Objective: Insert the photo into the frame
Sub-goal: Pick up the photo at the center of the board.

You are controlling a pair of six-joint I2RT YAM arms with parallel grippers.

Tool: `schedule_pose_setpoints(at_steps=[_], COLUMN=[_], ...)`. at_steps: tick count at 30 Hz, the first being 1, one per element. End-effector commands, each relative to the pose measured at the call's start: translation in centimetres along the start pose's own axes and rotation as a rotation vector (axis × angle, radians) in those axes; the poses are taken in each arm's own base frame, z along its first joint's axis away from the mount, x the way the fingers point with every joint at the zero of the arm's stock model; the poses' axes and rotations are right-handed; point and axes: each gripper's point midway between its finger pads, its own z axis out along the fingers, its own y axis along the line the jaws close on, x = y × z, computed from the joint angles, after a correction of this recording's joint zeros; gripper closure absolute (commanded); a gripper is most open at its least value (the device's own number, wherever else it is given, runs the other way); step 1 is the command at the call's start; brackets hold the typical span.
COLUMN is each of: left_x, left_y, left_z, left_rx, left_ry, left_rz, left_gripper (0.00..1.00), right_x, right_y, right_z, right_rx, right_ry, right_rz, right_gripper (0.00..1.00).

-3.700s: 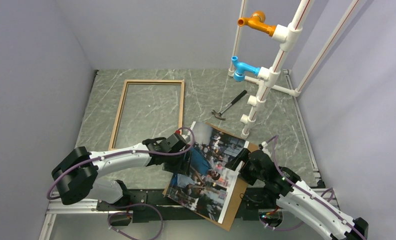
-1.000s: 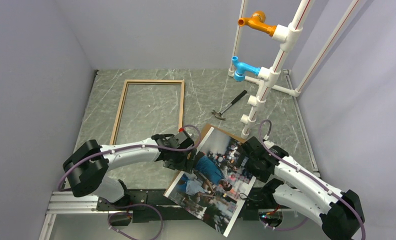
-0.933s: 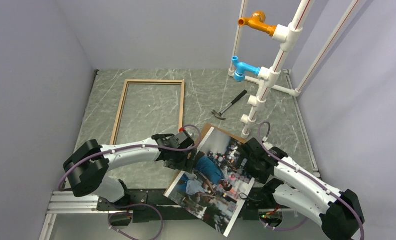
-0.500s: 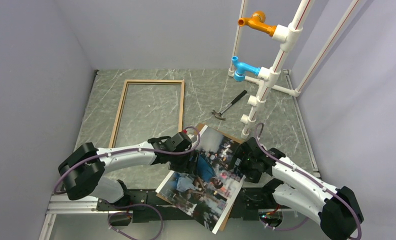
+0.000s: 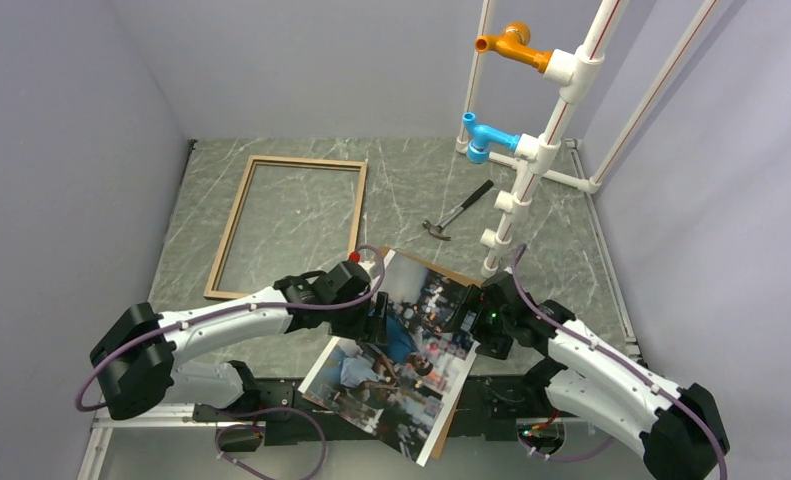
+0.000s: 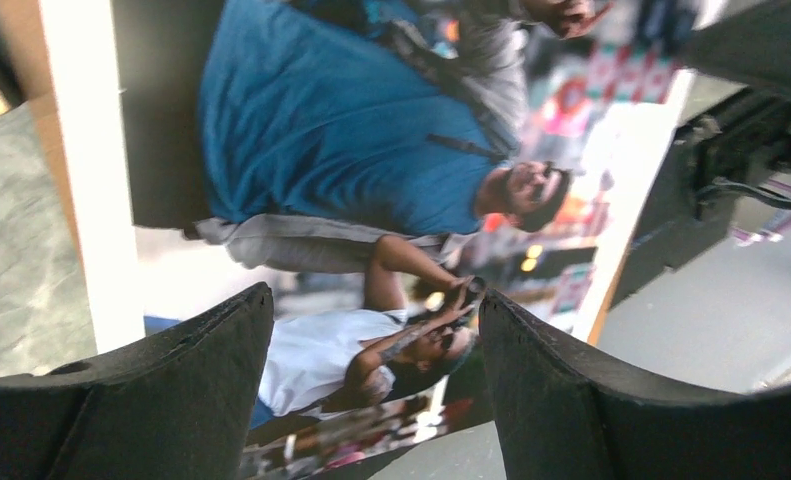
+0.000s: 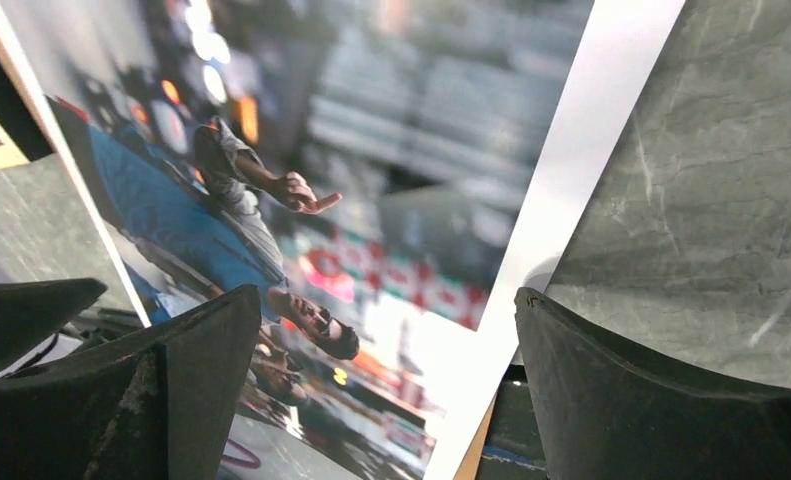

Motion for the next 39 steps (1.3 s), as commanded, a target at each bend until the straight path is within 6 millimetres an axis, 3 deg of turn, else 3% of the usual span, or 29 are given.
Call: schedule_pose_setpoints(at_steps=[1, 5, 9, 13, 17, 21, 26, 30, 39], left_x=[1.3, 1.9, 2.3, 2.6, 3.0, 3.2, 3.4, 3.5, 3.6], left_y=[3.5, 4.7, 4.9, 5.0, 5.0, 5.1, 5.1, 5.0, 4.6], left_z=[0.4, 0.9, 1.7, 2.4, 2.9, 3.1, 3.5, 3.8, 4.1], left_rx=[-0.154, -0.211, -0.218, -0.217, -0.208, -0.202, -0.201, -0.204, -0.194], left_ry=[0.029, 0.049, 0.075, 0.093, 0.104, 0.107, 0.12, 0.13, 0.137], left_rz=[-0.044, -0.058, -0.063, -0.067, -0.073, -0.078, -0.07, -0.063, -0.056], left_gripper=[0.21, 0.22, 0.23, 0.24, 0.25, 0.26, 0.27, 0.27, 0.28], right_x=[-0.9, -0.5, 0.5, 0.9, 0.5, -0.4, -2.0, -2.4, -1.8], right_y=[-1.4, -4.4, -5.1, -3.6, -1.8, -0.5, 1.3, 2.4, 2.5], right_z=[-0.8, -0.6, 0.6, 2.0, 1.9, 0.2, -2.8, -4.0, -1.4], right_rx=[0.051, 0.157, 0.154, 0.05, -0.057, -0.142, -0.286, -0.378, -0.348], right_ry=[-0.073, -0.087, -0.046, -0.02, -0.045, -0.107, -0.215, -0.25, -0.201], right_rz=[0.035, 0.056, 0.069, 0.08, 0.098, 0.143, 0.181, 0.178, 0.077], right_gripper=[0.0, 0.0, 0.0, 0.02, 0.08, 0.16, 0.21, 0.23, 0.29])
